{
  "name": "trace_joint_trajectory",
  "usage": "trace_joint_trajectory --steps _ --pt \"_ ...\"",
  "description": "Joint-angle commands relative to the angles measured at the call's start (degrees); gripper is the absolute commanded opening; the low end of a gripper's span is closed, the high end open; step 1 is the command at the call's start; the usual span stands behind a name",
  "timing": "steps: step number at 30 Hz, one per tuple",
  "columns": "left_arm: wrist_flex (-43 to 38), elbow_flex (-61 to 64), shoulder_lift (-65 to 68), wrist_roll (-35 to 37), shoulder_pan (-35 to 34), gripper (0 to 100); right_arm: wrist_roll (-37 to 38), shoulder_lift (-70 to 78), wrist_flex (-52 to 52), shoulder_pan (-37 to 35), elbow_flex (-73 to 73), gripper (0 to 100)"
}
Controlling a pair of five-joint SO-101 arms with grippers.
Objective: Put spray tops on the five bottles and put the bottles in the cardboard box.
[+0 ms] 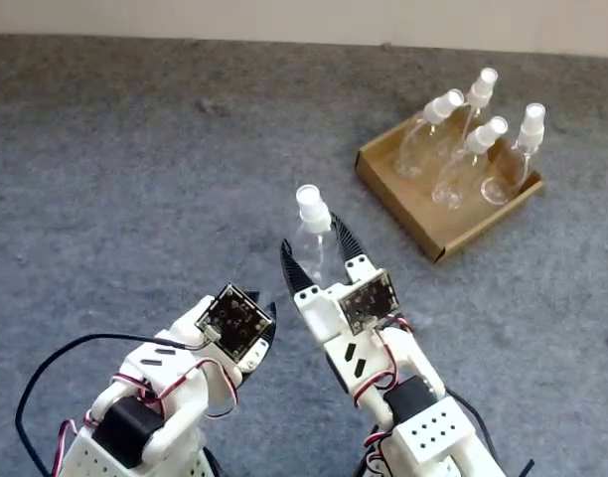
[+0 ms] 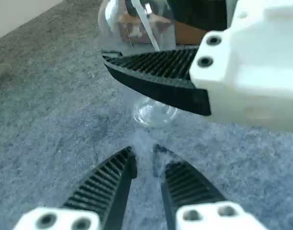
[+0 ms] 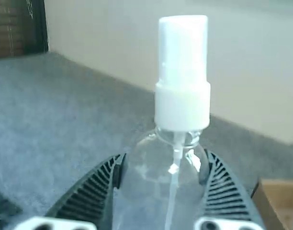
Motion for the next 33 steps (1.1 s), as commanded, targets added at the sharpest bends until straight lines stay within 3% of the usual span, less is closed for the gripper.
trace_joint_trajectory --steps 1,8,12,17,33 --pt "-1.8 1.5 0.0 -0.6 0.8 1 0.3 -0.8 -7.4 -0.1 7.2 14.9" --pt "-20.6 12.6 0.0 -0.4 0.3 0 0.3 -0.8 -8.1 -0.4 7.1 14.9" --pt "-28.9 16.0 0.0 -0.4 0.3 0 -3.8 -0.7 -0.1 0.0 2.2 14.9" --pt "-30.9 16.0 0.0 -0.3 0.7 0 -12.6 -0.7 10.7 0.0 -7.7 14.9" --pt "-30.6 16.0 0.0 -0.3 0.8 0 -12.6 -0.7 10.9 -0.1 -15.0 14.9"
